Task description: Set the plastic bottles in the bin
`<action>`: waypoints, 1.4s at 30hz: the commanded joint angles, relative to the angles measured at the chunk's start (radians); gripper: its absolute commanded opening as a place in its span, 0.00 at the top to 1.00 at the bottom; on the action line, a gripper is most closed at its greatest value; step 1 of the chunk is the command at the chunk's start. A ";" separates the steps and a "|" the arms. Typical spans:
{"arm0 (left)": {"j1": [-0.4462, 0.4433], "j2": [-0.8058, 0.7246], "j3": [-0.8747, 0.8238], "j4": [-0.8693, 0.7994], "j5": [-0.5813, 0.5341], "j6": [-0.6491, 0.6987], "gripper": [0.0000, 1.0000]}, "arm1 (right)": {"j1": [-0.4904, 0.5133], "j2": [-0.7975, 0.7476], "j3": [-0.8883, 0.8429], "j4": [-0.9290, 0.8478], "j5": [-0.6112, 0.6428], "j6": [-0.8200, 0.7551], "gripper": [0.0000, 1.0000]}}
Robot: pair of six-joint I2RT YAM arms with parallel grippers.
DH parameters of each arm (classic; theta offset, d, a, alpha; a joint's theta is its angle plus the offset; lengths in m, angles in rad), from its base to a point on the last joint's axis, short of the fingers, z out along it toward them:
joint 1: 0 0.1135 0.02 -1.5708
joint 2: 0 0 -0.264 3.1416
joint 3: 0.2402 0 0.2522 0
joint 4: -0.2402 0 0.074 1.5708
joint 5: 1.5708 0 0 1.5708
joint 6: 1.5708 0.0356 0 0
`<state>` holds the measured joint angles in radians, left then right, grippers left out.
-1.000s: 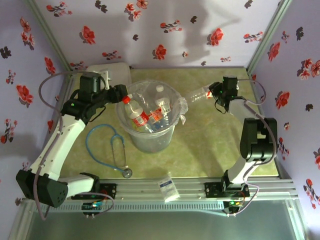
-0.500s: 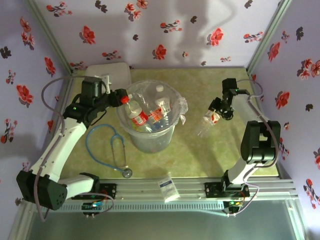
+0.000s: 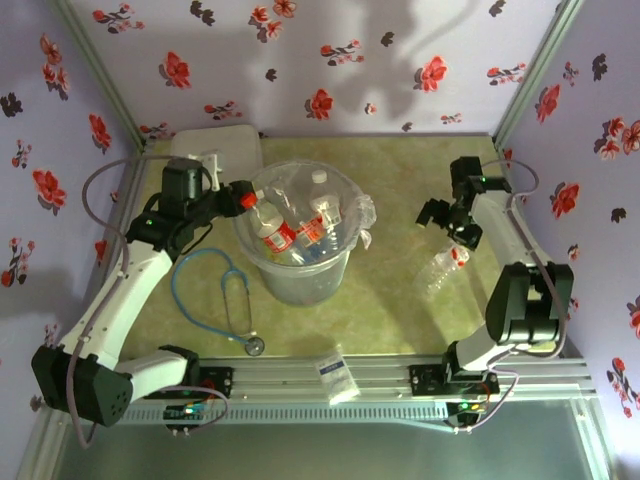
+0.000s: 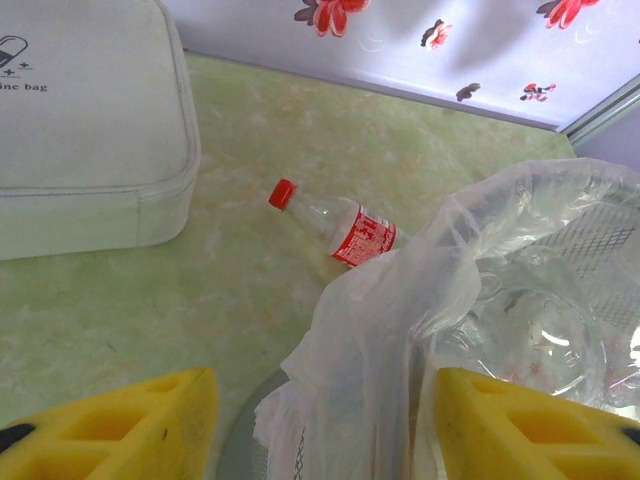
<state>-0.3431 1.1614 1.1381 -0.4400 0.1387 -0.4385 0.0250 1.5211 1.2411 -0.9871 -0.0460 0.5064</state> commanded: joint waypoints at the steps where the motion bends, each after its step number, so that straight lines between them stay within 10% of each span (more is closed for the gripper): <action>1: 0.000 -0.014 -0.015 0.012 0.007 0.017 0.40 | -0.002 -0.041 -0.094 -0.103 0.039 0.074 0.01; 15: 0.001 -0.044 -0.042 0.019 0.016 0.005 0.40 | -0.010 -0.008 -0.314 0.260 0.011 0.072 0.11; 27: 0.002 -0.039 -0.042 0.026 0.013 0.000 0.40 | -0.010 -0.115 -0.175 0.140 0.009 0.066 0.01; 42: 0.009 -0.057 -0.052 0.003 0.015 0.003 0.40 | -0.016 0.211 -0.079 0.278 -0.074 0.071 0.13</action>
<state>-0.3420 1.1187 1.0962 -0.4240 0.1463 -0.4389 0.0174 1.7256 1.1290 -0.7235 -0.0994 0.5781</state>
